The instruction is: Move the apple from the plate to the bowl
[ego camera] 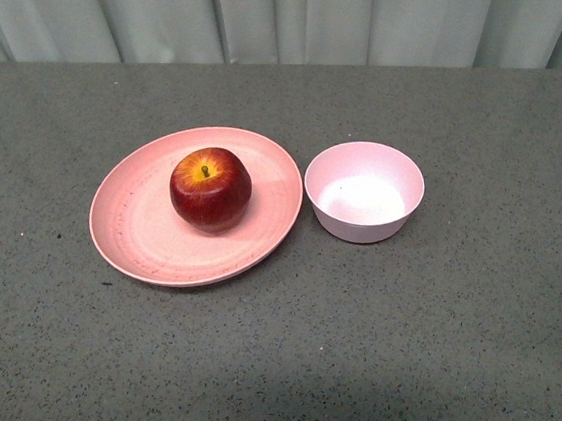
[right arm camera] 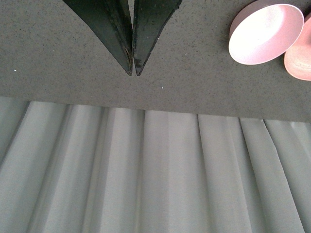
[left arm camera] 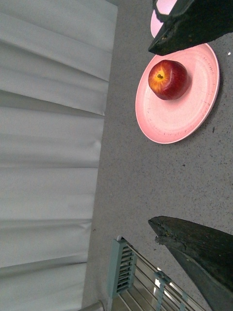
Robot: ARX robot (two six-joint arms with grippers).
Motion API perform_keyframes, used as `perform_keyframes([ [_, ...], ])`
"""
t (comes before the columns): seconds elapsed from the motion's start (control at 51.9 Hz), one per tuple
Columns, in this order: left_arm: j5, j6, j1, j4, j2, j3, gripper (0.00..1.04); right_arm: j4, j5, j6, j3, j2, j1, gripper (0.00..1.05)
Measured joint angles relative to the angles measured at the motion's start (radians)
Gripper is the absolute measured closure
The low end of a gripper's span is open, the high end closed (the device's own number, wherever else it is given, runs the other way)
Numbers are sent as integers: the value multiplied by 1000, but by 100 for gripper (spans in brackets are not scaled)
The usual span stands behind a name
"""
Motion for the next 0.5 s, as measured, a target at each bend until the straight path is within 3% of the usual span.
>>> perform_keyframes([
  [0.077,0,0,0,0,0,0,7,-55,-1,0,-9,-64,0,104],
  [0.096,0,0,0,0,0,0,7,-139,-1,0,-19,-175,0,104],
  [0.135,0,0,0,0,0,0,7,-148,-1,0,-19,-185,0,104],
  [0.25,0,0,0,0,0,0,7,-375,-2,0,-22,-390,0,104],
  [0.501,0,0,0,0,0,0,7,-483,-2,0,-22,-526,0,104],
])
